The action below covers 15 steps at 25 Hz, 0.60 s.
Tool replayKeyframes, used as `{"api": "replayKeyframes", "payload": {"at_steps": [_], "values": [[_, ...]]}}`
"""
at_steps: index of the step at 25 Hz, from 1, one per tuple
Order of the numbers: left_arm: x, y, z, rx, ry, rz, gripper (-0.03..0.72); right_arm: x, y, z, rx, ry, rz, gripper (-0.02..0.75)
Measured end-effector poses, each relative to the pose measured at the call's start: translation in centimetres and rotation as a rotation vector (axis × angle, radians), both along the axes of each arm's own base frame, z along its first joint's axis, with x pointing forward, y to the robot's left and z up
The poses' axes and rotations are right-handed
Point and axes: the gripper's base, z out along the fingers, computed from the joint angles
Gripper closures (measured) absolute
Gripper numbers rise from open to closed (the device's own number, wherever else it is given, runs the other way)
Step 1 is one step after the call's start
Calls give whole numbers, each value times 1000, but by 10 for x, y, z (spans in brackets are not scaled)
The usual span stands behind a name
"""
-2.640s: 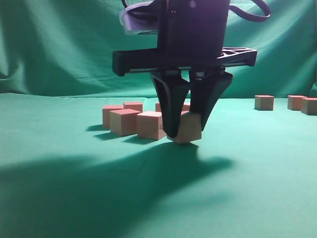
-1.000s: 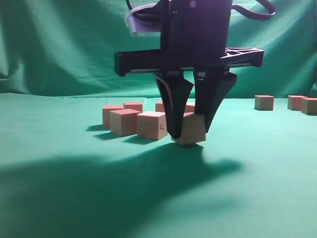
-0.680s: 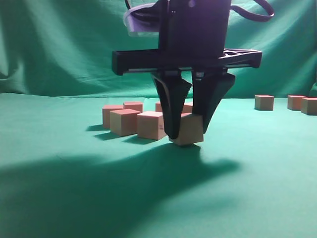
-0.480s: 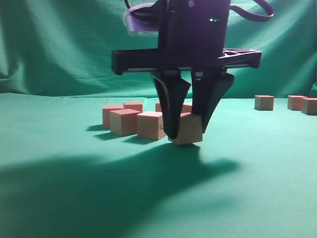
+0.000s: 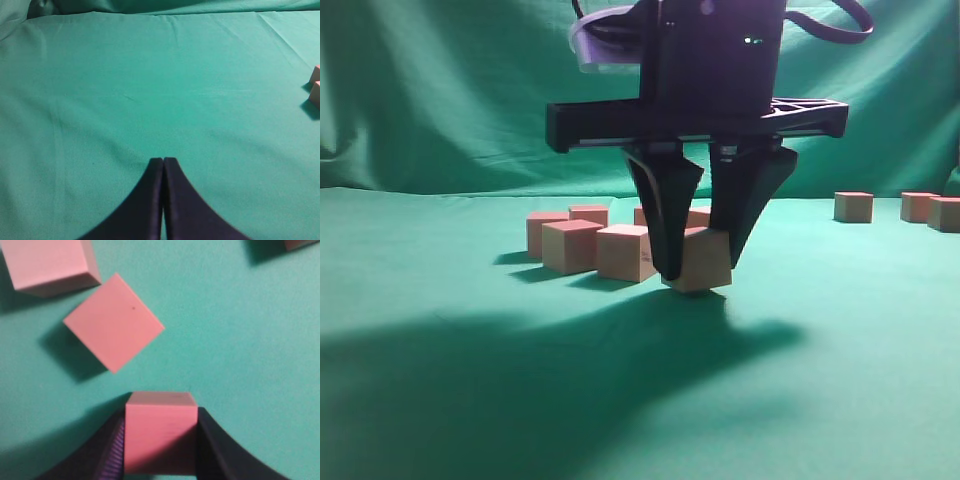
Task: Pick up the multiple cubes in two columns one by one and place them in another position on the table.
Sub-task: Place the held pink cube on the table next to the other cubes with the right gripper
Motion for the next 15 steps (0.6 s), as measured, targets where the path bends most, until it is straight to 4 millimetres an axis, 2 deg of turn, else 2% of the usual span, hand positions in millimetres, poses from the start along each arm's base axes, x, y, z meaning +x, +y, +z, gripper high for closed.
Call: {"api": "replayKeyframes", "payload": {"at_steps": [15], "values": [[0, 0, 0, 0, 0, 0, 688, 0, 0, 0, -1, 1, 0, 470]]}}
